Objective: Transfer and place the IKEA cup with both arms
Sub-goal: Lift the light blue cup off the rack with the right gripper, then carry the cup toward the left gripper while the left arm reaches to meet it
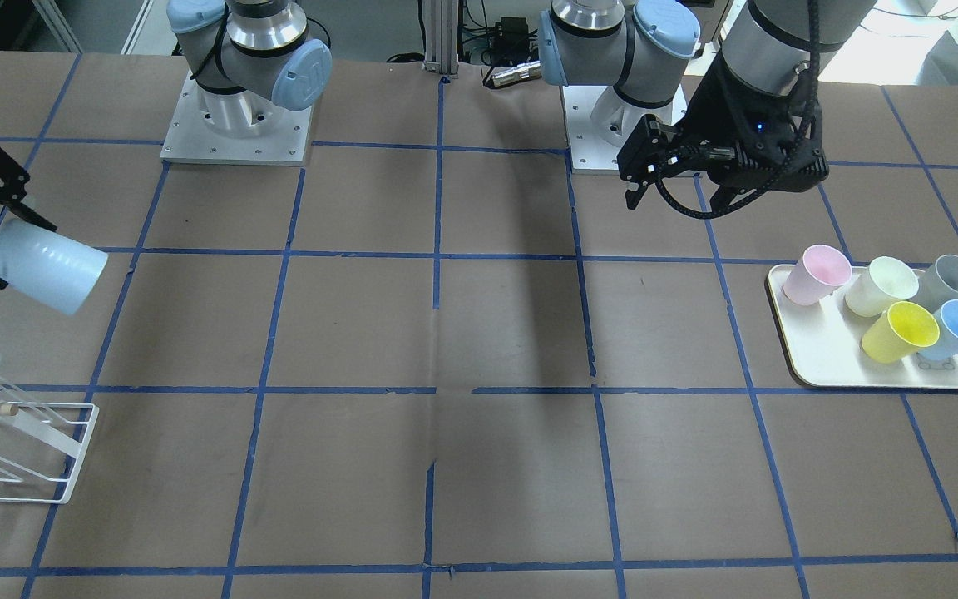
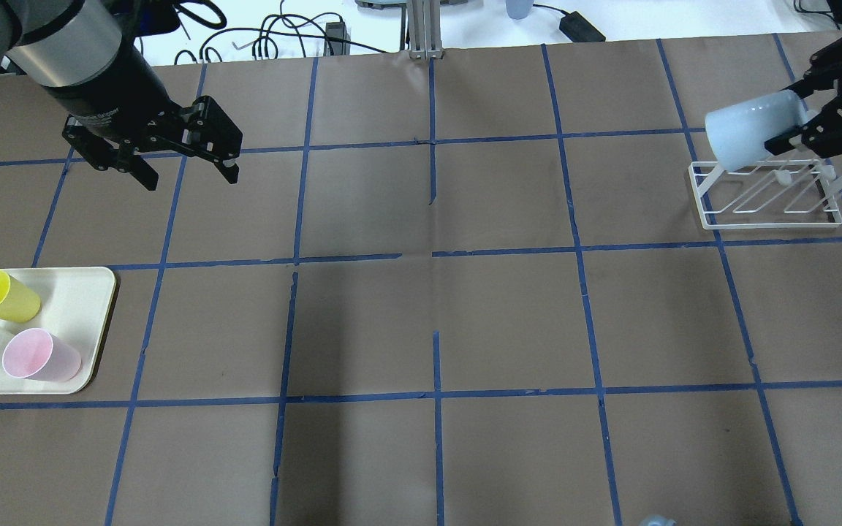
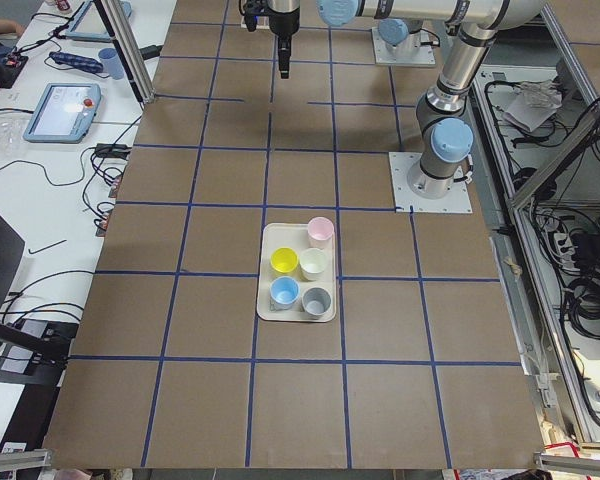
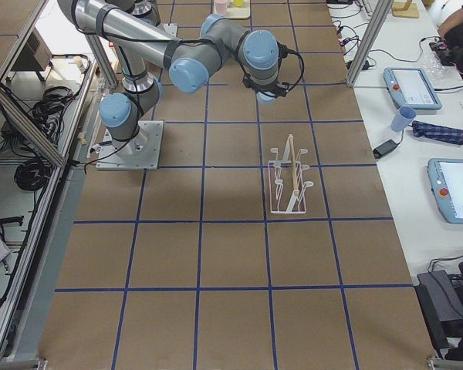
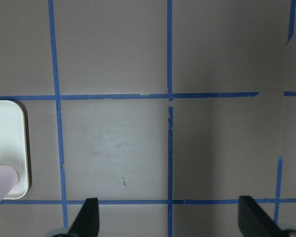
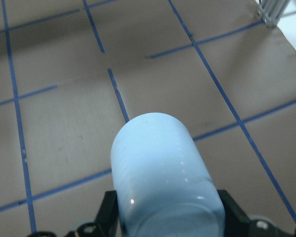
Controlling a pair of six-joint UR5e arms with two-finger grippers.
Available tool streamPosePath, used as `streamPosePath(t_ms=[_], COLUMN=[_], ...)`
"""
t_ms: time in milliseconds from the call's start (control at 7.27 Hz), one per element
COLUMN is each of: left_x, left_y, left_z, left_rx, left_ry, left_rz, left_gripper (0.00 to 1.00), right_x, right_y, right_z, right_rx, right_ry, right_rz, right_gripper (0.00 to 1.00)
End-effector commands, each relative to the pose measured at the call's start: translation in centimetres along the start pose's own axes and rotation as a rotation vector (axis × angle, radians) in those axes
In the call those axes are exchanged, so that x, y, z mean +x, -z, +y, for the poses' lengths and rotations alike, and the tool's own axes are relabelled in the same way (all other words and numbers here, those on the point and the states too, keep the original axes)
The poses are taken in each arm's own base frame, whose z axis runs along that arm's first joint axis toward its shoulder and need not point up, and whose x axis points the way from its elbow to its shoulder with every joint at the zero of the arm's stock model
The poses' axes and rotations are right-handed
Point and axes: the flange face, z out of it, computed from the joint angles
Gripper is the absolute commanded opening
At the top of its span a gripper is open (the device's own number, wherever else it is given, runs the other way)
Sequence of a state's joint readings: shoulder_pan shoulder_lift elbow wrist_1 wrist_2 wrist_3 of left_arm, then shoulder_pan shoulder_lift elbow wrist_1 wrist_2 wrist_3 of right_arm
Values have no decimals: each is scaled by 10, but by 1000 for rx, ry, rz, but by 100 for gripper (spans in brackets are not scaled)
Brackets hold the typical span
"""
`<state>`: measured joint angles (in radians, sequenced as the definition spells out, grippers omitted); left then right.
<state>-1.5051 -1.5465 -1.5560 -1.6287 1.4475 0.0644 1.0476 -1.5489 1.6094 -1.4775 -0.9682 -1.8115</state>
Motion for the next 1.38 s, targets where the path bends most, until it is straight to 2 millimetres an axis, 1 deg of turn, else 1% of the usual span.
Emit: streamPosePath(t_ms=[0,138,275,412,550,688,825,962,1100,1238], left_x=[-21,-25,-19,-19,-13,-8,-4,-1,5,10], left_y=[0,-15,-21,-34,-54,-74,-83,-92,-105,-111], left_z=[-5,-4,0,-3,1,10,14,16,16,17], left_rx=[12,4,2,-3,-17,-13,3,10,20,29], left_ry=[77,113,135,158,192,187,184,222,217,213], left_rz=[366,504,625,743,896,995,1084,1197,1260,1298], left_gripper=[100,100,100,100,100,100,100,100,100,100], right_x=[-23,-35,-47,-58,-70,-77,-84,-91,-99,-104], right_y=[-39,-57,-75,-90,-102,-109,-115,-122,-130,-130], right_z=[-66,-92,-123,-144,-161,-172,-181,-188,-189,-189], right_rx=[204,284,365,435,510,553,592,639,654,661], right_ry=[33,38,64,73,75,79,88,82,81,76], right_rz=[-98,-148,-183,-215,-237,-251,-263,-275,-289,-289], right_gripper=[44,44,44,42,41,40,39,39,39,39])
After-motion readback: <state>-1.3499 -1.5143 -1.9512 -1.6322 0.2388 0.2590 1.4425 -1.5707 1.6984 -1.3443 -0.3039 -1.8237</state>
